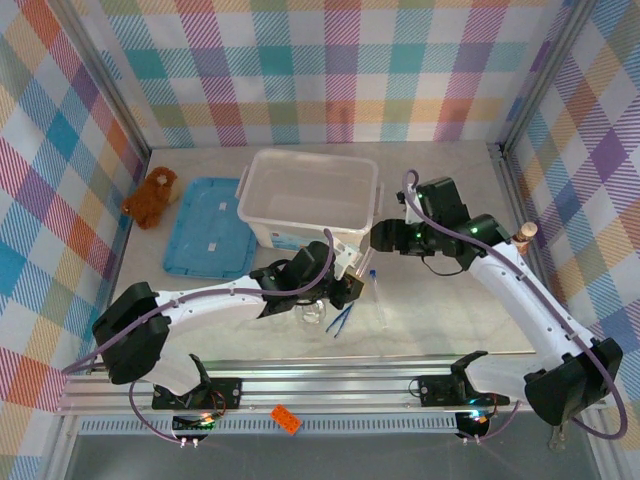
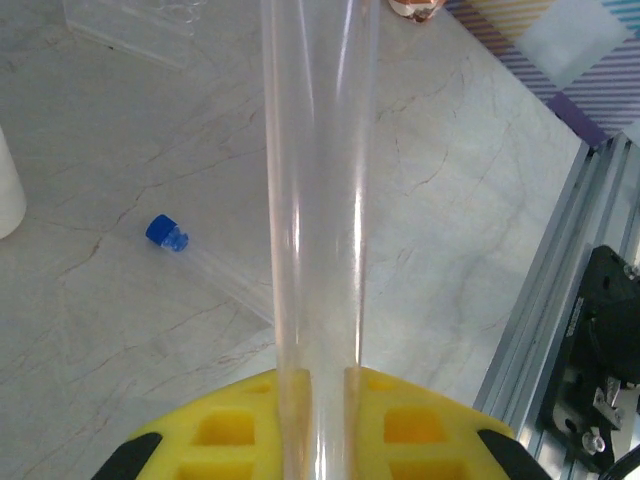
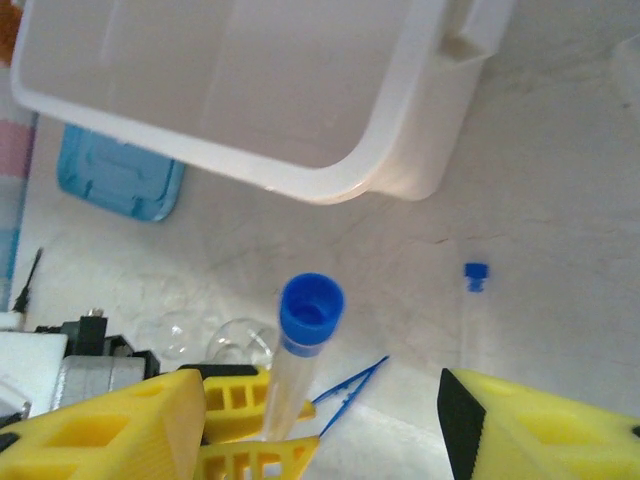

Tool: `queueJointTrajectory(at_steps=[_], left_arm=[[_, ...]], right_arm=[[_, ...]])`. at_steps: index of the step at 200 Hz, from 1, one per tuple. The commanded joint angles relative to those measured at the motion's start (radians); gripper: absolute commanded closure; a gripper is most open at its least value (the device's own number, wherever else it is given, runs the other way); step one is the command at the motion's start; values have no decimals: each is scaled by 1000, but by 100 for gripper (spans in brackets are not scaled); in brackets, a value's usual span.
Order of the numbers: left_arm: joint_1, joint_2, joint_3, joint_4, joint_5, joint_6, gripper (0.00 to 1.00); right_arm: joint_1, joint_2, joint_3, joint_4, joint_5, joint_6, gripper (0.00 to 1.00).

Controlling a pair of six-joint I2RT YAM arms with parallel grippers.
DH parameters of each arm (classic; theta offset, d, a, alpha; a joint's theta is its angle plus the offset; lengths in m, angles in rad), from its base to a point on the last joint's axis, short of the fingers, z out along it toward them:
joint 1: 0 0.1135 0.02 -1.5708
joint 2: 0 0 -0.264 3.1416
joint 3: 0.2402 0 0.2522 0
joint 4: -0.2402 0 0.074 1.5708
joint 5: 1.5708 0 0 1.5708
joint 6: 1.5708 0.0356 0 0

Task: Organize the chemistry lab equipment

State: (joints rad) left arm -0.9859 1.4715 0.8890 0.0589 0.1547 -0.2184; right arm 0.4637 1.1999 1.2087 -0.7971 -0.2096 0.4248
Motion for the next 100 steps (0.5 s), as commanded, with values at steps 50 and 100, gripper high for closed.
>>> queueJointTrajectory(at_steps=[50, 100], left_arm=[[-9, -46, -12, -2, 11, 50, 93], [-11, -49, -16, 1, 11, 51, 93]], right_arm=[[-3, 71, -32, 61, -174, -15, 46], [-3, 86, -35, 81, -184, -9, 63]])
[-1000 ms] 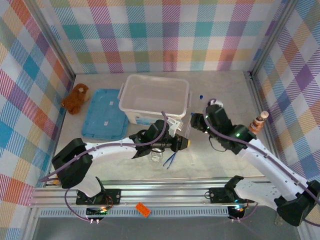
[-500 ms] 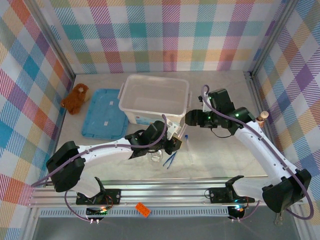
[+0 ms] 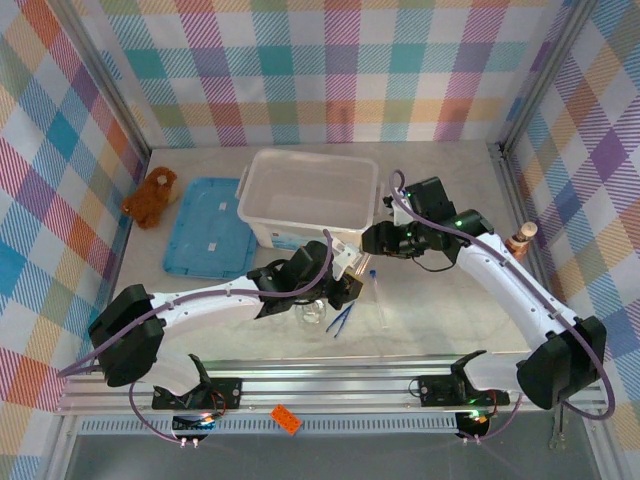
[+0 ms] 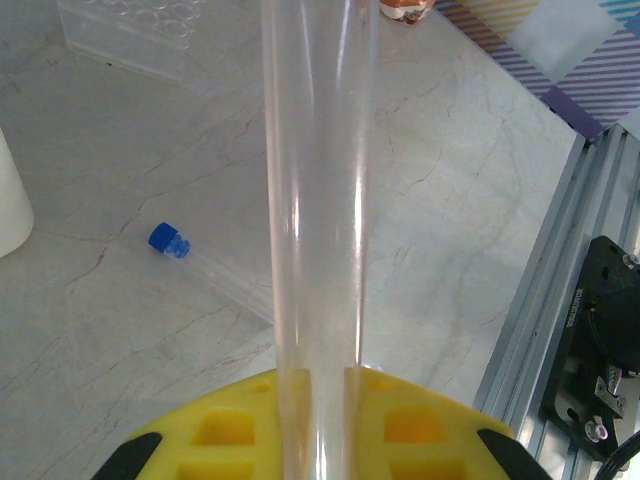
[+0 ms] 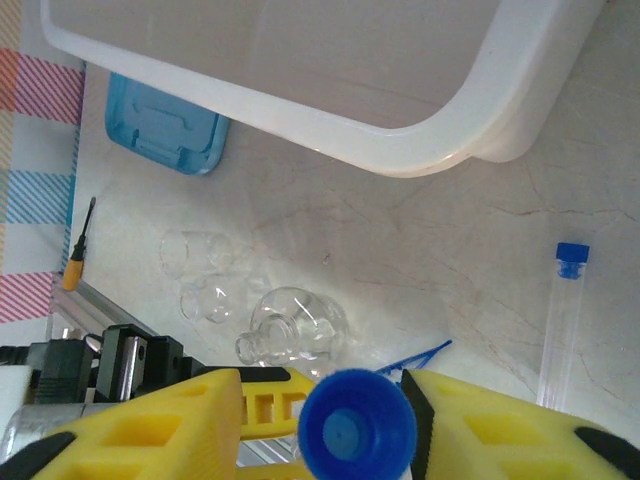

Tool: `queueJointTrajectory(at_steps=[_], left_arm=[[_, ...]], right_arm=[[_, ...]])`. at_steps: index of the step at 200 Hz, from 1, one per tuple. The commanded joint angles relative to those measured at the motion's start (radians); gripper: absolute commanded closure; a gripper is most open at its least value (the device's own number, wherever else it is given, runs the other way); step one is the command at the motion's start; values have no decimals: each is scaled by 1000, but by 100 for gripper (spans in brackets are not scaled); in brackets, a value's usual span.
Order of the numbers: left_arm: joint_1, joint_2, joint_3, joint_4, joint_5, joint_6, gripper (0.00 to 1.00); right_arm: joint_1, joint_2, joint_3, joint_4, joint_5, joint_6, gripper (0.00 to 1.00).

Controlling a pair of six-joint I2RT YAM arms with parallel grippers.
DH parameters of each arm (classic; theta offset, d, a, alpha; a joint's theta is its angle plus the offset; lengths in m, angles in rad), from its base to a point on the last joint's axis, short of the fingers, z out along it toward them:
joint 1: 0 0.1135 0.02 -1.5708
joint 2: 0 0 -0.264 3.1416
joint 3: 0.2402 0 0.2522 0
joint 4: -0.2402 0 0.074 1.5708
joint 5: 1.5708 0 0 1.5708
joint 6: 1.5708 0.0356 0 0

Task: Organize the chemistry lab equipment

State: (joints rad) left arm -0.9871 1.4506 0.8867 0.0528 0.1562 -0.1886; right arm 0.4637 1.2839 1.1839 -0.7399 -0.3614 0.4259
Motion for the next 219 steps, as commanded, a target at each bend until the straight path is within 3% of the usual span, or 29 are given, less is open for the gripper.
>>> queueJointTrajectory(at_steps=[1, 53, 62, 95, 107, 134, 146, 183, 219], left_arm=[[-10, -29, -13, 7, 9, 22, 93], [-10, -37, -25, 6, 0, 21, 91], [-10, -37, -26, 6, -4, 18, 86], [-10, -38, -25, 4, -16, 15, 51], [-10, -42, -26, 3, -24, 13, 45], [-10, -65, -30, 1, -48, 7, 42], [-10, -83, -37, 3, -63, 2, 41], [-10, -96, -44, 1, -74, -18, 40], [-10, -72, -39, -12, -87, -41, 40]], right_arm=[[-3, 2, -10, 24, -32, -10, 63], [-6, 0, -17, 22, -30, -11, 79], [-8, -3, -18, 21, -33, -12, 80], [-14, -13, -8, 18, -32, -13, 83], [-15, -19, 1, 14, -21, -15, 83], [-26, -38, 21, -8, 15, -24, 82], [-31, -48, 34, -29, 62, -33, 82], [-34, -86, 44, -64, 363, -36, 82], [-14, -121, -35, 51, 599, 1, 81]])
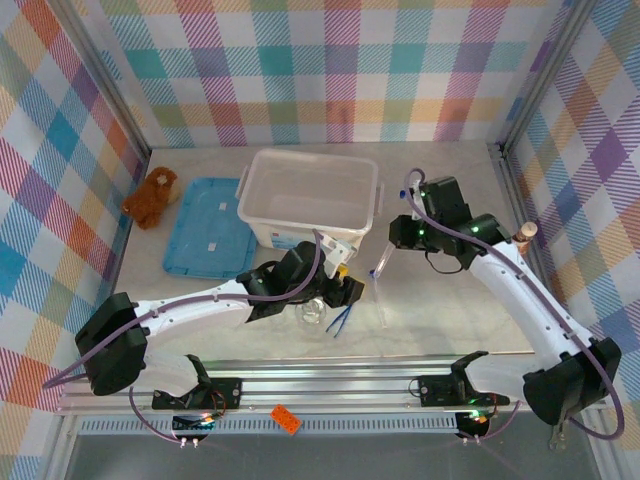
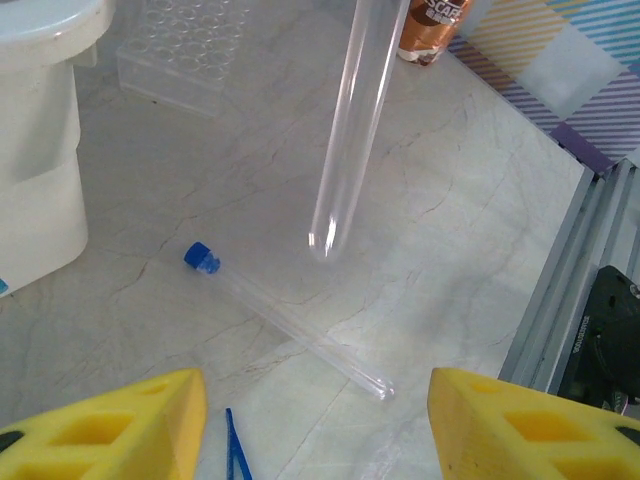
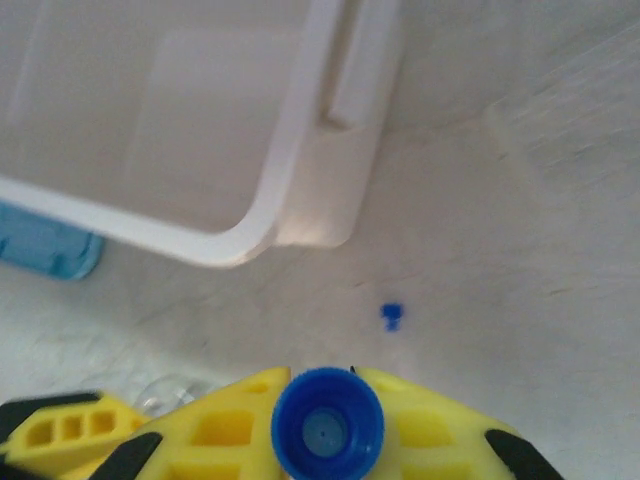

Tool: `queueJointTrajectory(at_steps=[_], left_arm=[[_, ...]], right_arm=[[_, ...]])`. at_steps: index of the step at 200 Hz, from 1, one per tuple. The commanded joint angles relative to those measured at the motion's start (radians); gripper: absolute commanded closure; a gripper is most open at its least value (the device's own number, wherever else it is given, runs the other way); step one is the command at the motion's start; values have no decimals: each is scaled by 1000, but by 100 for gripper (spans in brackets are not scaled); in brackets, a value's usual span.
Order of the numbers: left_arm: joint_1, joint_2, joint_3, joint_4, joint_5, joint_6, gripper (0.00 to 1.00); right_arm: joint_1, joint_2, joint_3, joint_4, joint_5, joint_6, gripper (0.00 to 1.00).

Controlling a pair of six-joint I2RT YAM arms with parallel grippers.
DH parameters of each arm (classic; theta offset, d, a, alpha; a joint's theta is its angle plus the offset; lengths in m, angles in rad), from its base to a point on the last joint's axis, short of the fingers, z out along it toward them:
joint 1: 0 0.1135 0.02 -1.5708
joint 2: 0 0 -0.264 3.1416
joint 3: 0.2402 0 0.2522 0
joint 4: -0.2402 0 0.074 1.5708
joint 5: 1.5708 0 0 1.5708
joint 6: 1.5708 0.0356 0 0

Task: Organize the chemistry lab equipment

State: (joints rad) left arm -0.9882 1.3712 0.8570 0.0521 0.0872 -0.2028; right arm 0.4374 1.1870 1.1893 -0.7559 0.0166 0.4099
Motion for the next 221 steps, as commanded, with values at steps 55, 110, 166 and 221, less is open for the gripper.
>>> queueJointTrajectory(at_steps=[55, 110, 166, 221], left_arm=[[-9, -15, -33, -19, -33, -59, 40], [-10, -37, -59, -31, -40, -82, 40], [-10, -94, -82, -65, -64, -84, 40], [-10, -125, -100, -79, -79, -90, 40]], right_arm=[[54, -23, -134, 303, 560, -31, 81], [7, 81, -160, 518, 656, -76, 80], [-62, 218, -132, 655, 628, -97, 80], [-106, 301, -100, 699, 572, -95, 80]])
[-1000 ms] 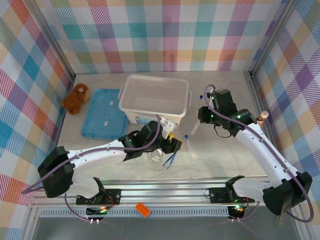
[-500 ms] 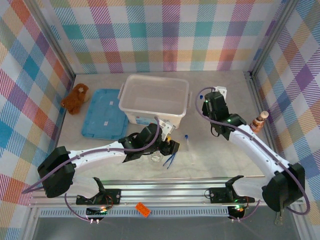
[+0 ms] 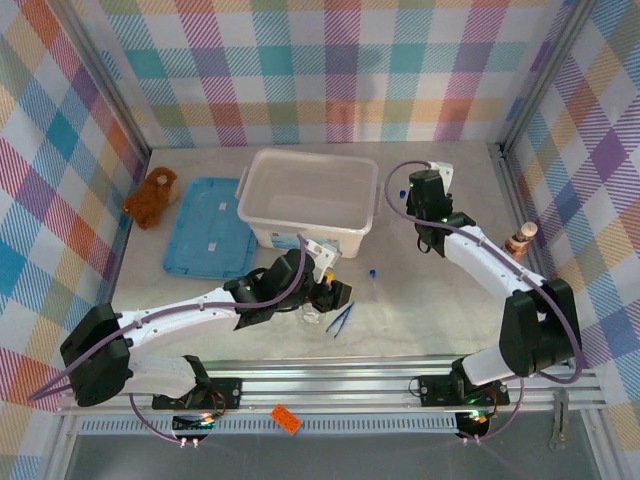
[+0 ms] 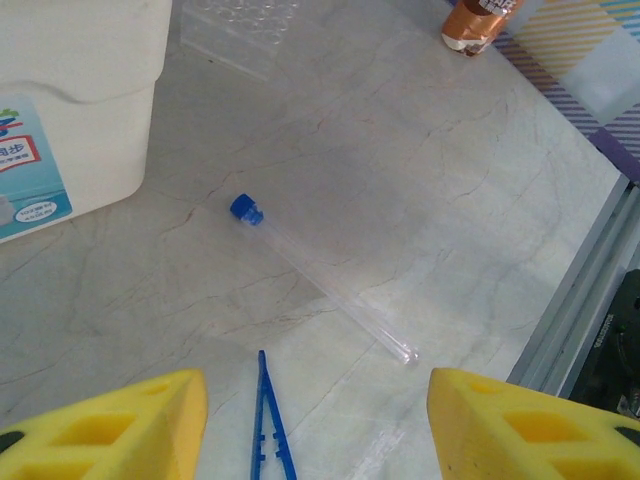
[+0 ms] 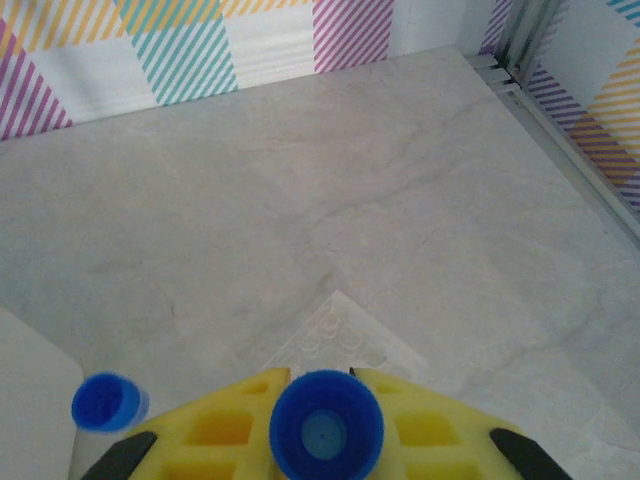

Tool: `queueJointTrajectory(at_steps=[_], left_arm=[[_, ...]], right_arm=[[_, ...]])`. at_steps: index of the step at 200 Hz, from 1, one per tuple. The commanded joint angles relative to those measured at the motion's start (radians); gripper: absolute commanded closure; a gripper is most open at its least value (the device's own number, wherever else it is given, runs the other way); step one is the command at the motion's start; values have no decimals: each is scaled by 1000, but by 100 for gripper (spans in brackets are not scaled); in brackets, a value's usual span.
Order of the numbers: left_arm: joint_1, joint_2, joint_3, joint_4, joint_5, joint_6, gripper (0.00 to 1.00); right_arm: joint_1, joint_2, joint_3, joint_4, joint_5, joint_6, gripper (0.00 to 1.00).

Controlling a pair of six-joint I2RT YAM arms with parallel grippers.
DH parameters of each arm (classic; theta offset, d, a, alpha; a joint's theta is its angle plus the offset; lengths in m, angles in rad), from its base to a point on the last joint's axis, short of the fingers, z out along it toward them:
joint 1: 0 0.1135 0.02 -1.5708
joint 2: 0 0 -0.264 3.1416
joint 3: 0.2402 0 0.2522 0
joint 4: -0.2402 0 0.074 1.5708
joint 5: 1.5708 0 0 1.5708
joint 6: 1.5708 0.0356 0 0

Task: Organize the chemistry lab equipment

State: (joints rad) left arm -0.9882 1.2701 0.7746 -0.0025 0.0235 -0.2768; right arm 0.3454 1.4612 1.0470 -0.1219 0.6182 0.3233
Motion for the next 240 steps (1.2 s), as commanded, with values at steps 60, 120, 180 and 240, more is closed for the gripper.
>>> queueJointTrajectory(at_steps=[60, 120, 180, 240], left_arm=[[-10, -38, -29, -28, -22, -19, 40], [-10, -50, -35, -36, -30, -18, 40], [-10, -55, -31, -47, -37, -17, 40], [-11, -48, -30, -40, -33, -18, 40]], right_arm=[[-19, 105, 74, 79, -57, -15, 79], [-21, 148, 85, 88, -60, -24, 79], [-26, 175, 94, 88, -54, -33, 79], [-28, 186, 88, 80, -49, -27, 79]])
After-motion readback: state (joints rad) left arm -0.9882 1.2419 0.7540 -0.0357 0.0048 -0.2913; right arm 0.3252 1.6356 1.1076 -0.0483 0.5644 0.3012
